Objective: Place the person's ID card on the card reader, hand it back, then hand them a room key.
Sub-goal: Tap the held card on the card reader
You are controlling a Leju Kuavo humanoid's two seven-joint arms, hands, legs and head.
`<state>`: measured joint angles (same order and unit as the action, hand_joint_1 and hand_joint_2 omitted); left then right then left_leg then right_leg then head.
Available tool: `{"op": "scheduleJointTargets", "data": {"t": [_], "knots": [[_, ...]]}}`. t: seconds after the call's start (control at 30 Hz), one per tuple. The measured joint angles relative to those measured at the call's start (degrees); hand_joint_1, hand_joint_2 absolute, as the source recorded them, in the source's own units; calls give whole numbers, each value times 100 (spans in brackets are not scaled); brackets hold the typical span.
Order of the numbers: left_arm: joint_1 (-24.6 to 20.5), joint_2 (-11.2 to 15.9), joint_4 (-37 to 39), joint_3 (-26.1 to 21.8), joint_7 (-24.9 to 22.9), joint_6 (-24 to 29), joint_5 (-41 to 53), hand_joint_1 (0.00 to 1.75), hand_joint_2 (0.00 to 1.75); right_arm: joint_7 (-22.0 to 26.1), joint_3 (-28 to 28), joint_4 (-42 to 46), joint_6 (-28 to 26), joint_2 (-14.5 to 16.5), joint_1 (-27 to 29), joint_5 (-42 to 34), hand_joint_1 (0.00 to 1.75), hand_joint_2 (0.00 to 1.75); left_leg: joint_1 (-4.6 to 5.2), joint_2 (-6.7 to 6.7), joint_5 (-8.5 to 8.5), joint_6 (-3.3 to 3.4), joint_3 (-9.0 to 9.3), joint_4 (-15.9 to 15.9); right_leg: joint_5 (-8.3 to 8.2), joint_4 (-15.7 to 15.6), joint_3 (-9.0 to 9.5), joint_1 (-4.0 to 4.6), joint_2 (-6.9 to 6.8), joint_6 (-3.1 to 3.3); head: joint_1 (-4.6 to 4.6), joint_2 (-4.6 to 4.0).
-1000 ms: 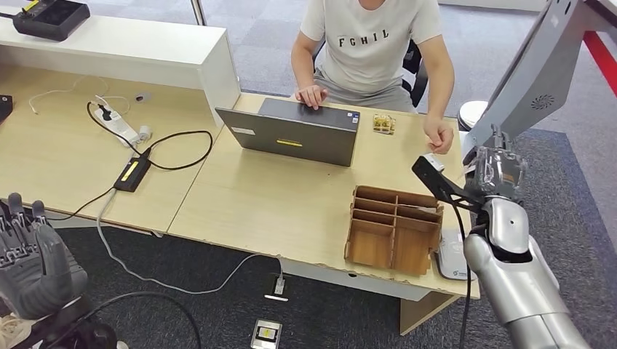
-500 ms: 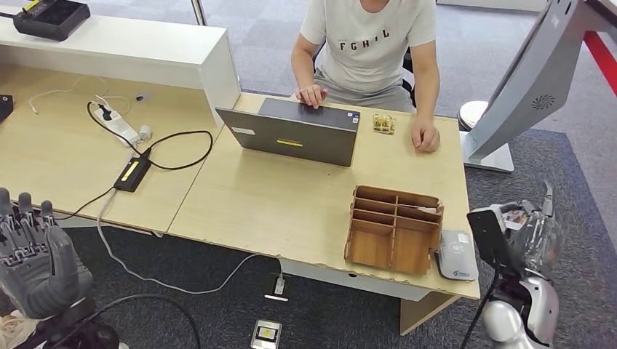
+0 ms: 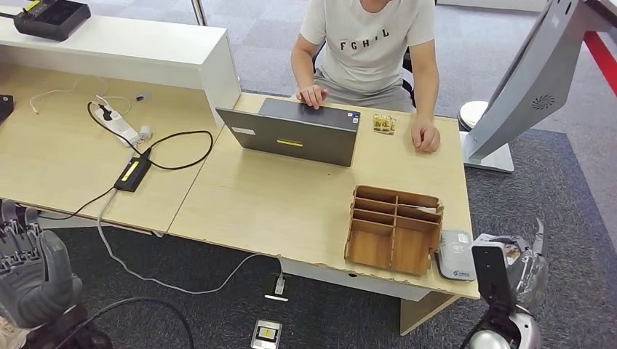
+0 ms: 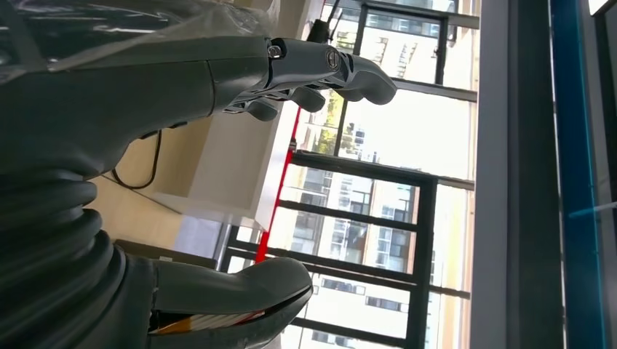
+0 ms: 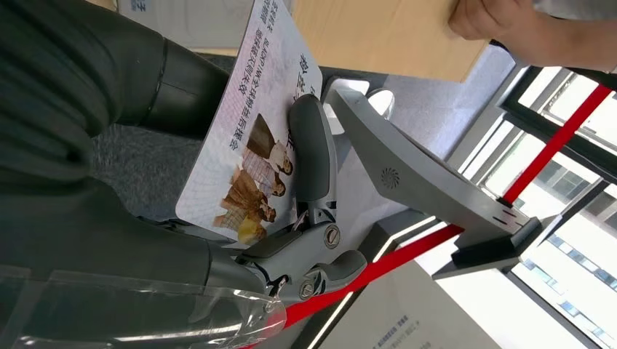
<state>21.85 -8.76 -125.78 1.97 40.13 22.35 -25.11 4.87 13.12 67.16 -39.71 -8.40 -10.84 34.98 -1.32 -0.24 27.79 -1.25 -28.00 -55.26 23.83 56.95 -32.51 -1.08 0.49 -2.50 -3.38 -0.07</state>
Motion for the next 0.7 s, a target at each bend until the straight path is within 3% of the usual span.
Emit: {"op": "scheduleJointTargets", "data": {"t": [0.3, 0.37, 0.53, 0.7], "knots": [[111, -248, -188, -129, 0, -66, 462, 9, 175, 368, 337, -877, 0, 441, -336, -136, 175, 175, -1, 0, -1, -1, 0, 1, 1, 1, -1, 1, -1, 1, 0, 0], [112, -261, -265, -103, 0, 192, 803, 9, 175, 423, 412, -1129, 0, 537, -462, -114, 175, 175, -1, 0, -2, -1, 1, 1, 0, 1, -1, 1, -1, 1, 0, 0], [54, -26, -521, 302, 0, 1468, 1640, 9, 175, 469, 617, -1797, 0, 746, -795, -88, 175, 175, -1, 0, -3, -1, 6, 0, 0, 1, -1, 1, 0, 1, -1, 0], [14, 204, -705, 686, 0, 1717, 1780, 9, 175, 462, 776, -2300, 0, 879, -988, -85, 175, 175, -1, 0, -3, -2, 7, 0, 0, 1, -2, 2, 0, 1, 0, 0]]}}
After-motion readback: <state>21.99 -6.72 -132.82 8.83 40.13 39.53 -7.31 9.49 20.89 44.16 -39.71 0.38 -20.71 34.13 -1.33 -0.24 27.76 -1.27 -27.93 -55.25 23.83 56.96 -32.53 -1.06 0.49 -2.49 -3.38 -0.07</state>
